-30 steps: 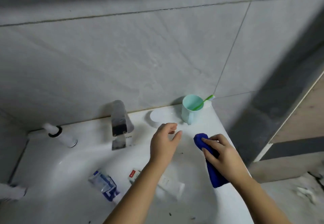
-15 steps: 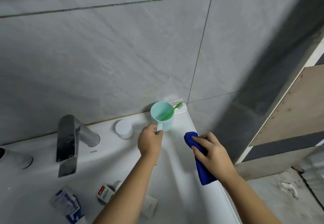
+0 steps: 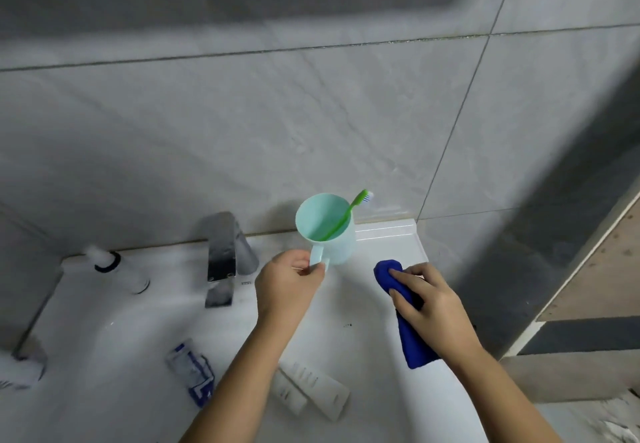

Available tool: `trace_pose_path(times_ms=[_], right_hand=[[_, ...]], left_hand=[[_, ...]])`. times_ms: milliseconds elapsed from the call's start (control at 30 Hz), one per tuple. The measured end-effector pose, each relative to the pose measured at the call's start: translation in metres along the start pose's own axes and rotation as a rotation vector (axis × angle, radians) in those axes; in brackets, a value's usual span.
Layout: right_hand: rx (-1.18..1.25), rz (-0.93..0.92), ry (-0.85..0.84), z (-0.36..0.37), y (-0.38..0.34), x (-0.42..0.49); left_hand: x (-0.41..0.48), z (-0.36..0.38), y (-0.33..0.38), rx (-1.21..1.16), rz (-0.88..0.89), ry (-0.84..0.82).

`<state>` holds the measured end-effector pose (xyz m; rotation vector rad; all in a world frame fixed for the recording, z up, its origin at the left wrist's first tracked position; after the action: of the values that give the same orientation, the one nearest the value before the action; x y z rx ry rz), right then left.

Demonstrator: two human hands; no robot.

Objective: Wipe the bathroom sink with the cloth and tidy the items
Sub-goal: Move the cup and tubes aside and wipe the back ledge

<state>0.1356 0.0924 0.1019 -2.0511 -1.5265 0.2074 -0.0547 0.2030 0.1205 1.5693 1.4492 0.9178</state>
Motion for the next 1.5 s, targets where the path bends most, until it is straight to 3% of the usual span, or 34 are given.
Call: trace_pose_path(times_ms=[133,300,633,767,967,1200,1500], right_hand=[[0.064,-0.101,0.021,0.008,-0.052,0.003],[0.153,-0.266,-0.011,0.028,-0.128,0.002],[0.242,-0.495,-0.23,0.115,-0.241,-0.012],[0.212,-0.556,-0.34,0.154,-0.272,-0.024],[0.128,-0.594,-0.449,0.203,-0.297,-0.04],[0.011,-0.54,-0.526,0.238,-0.308,-0.049],[0.055,-0.507,-0.51,0.238,-0.31,-0.046]], left_hand=[[-0.018,-0.081,0.005,-0.012,0.064,0.071],[-0.044,-0.174,-0.018,-0.002,0.019,0.215],[-0.095,-0.298,-0.138,0.204,-0.216,0.477],[-0.117,-0.326,-0.186,0.298,-0.262,0.506],[-0.138,-0.352,-0.246,0.205,-0.4,0.554],[-0.143,-0.367,-0.268,0.257,-0.443,0.585],[-0.149,-0.37,-0.269,0.116,-0.414,0.59]])
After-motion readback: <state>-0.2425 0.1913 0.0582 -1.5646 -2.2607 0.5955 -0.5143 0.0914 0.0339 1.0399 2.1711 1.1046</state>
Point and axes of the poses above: each hand's wrist, its own x-axis towards the middle knuckle, its own z-axis out of the palm, y = z × x, the point moved 4 cm from there along x, towards the middle knuckle, and after that the axes turned 7 degrees about -x, right-handed, at the moved point
